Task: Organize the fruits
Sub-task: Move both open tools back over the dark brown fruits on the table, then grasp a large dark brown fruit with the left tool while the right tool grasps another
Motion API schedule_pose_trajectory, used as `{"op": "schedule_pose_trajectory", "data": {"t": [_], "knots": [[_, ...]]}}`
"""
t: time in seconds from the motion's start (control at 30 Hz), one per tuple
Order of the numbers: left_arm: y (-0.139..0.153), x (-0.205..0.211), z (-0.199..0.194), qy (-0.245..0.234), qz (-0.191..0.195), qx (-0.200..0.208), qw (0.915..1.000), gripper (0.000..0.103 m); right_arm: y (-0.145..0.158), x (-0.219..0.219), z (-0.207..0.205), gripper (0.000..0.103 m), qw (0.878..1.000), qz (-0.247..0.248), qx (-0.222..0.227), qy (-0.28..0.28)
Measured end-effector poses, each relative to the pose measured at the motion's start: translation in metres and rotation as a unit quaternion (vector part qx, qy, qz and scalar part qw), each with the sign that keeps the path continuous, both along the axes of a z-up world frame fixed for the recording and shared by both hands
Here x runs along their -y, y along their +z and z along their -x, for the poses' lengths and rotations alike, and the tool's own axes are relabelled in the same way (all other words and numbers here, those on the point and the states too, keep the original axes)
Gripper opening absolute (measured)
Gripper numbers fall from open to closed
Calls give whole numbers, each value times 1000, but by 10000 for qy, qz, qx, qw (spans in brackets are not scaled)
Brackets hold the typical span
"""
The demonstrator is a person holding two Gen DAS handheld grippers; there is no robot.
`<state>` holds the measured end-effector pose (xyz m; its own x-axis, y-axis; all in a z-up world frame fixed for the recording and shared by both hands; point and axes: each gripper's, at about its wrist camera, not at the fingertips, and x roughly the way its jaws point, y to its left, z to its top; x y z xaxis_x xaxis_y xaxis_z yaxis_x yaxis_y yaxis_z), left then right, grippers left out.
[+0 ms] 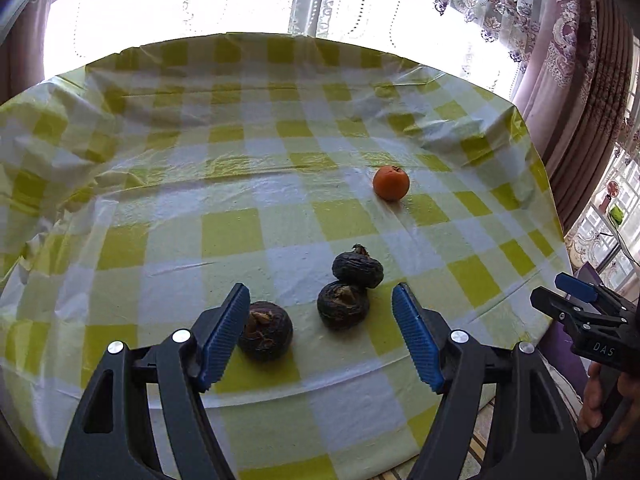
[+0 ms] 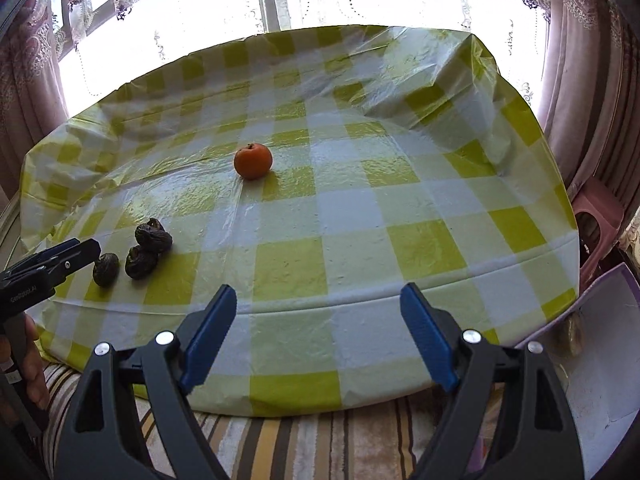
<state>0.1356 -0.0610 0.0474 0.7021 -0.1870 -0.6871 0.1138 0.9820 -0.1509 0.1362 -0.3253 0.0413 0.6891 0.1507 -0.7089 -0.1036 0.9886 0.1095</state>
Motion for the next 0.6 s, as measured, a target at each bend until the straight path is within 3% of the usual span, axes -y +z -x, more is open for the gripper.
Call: {"op": "schedule_pose_trajectory", "data": {"t": [0.3, 0.47, 0.6], "knots": [[-23, -33, -4, 225, 315, -361, 9986, 71, -2, -40, -9, 84, 9994, -86, -34, 343], [-30, -32, -7, 181, 236, -454, 9985, 68, -3, -61, -15, 84, 9986, -135, -17, 513], [-36, -32, -10, 158, 190, -537, 9982, 60, -4, -77, -22, 84, 9978, -138, -40, 642]]}}
